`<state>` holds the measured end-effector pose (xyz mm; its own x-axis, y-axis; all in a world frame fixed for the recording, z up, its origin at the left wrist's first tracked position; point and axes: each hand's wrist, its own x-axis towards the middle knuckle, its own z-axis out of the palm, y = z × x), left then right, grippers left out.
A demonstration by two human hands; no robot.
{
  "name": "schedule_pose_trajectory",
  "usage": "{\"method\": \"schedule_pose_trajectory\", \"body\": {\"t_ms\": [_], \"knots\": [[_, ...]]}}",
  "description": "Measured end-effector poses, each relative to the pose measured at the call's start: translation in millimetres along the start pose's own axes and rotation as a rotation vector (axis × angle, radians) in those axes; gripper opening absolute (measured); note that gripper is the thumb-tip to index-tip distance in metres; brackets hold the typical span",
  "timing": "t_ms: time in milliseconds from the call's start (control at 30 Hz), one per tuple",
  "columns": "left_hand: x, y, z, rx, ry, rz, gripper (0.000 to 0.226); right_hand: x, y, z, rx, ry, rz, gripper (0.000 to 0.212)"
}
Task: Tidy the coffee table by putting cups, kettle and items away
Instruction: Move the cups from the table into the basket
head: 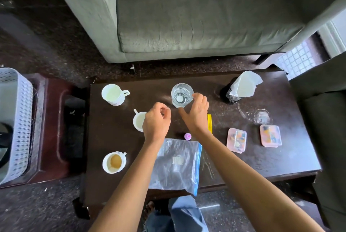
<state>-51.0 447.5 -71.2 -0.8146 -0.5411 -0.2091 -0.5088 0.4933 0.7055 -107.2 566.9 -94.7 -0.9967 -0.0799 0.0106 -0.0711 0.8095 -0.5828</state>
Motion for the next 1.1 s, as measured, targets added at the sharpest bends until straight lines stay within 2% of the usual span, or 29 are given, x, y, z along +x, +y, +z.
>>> {"method": "schedule_pose_trajectory", "body": {"t_ms": [300,633,800,1000,1100], "knots": [[-17.3,-6.9,-3.0,-0.017,-0.012,-0.056,0.011,-22.0,0.4,4.7,-0.025,-0.059,0.019,0.054],[-33.9,-51.7,-39.3,0.056,0.022,-0.092,0.013,-58.2,-32.7,34.5,0.033,-0.107,-0.045,0.057],[-32.1,-76.5,-58.1,0.05,0.069,-0.104,0.011,-63.6,-54.1,58.4,0.039,-0.191,-0.099,0.068],[-29.6,-95.8,-72.5,0.011,0.094,-0.169,0.011,-64.0,-73.2,80.3,-0.024,-0.283,-0.091,0.093],[-27.4,-103.1,-77.7,0.002,0.103,-0.196,0.011,-62.3,-78.1,89.8,-0.07,-0.327,-0.084,0.098]]}}
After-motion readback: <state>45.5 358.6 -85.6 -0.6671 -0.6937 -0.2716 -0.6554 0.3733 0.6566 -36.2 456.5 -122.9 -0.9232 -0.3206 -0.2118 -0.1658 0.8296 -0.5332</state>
